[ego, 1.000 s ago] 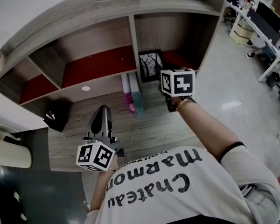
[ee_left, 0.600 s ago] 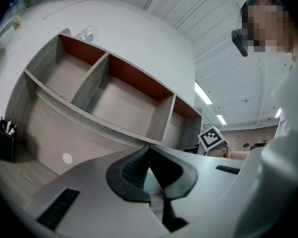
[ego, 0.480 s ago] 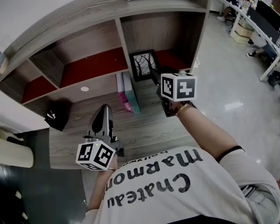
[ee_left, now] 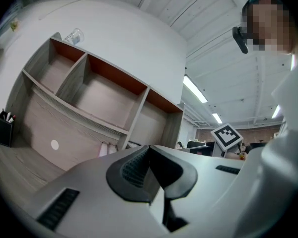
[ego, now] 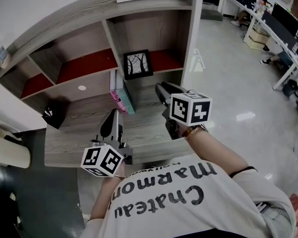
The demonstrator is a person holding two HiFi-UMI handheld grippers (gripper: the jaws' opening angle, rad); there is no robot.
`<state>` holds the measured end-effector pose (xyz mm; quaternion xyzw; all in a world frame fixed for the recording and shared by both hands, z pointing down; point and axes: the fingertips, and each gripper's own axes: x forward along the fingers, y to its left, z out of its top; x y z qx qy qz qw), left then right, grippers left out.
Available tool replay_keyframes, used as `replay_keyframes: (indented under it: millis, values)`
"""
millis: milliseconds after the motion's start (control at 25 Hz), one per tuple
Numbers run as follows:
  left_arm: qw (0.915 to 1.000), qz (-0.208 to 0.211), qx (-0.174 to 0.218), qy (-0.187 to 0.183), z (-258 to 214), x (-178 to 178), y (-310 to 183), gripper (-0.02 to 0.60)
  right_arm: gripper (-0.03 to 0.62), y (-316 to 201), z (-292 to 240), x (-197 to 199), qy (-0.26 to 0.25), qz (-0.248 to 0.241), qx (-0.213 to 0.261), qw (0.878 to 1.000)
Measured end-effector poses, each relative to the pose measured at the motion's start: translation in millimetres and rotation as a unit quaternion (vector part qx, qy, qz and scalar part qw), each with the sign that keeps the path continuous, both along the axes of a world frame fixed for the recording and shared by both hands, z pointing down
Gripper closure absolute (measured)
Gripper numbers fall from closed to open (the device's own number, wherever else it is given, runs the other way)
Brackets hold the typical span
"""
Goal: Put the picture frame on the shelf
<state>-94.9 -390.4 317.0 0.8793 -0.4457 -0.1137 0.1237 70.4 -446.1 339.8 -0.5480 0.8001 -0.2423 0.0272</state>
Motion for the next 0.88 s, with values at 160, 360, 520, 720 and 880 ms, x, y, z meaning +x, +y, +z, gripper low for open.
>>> replay_keyframes:
  millis: [160,360,520,720,880]
  values:
    - [0.9999,0.009,0.005,-0.01,-5,34,32,0.565,0.586,41,-9,13,-0.017,-0.027,0.037,0.999]
    - [0.9996,0.022,0.015,-0.01,-4,64,75,0.565,0.586,82,-7,37,-0.024,-0.039,0.07,0.997]
    - [0.9996,0.013,0.012,-0.022,1,74,108,0.564,0.586,112,4,55,0.011,-0.039,0.078,0.996]
    - [0.9991,-0.017,-0.001,-0.039,13,77,142,0.565,0.586,149,14,68,0.062,-0.052,0.087,0.993]
    - [0.999,-0.022,-0.008,-0.039,23,86,174,0.565,0.586,179,23,76,0.072,-0.06,0.082,0.992]
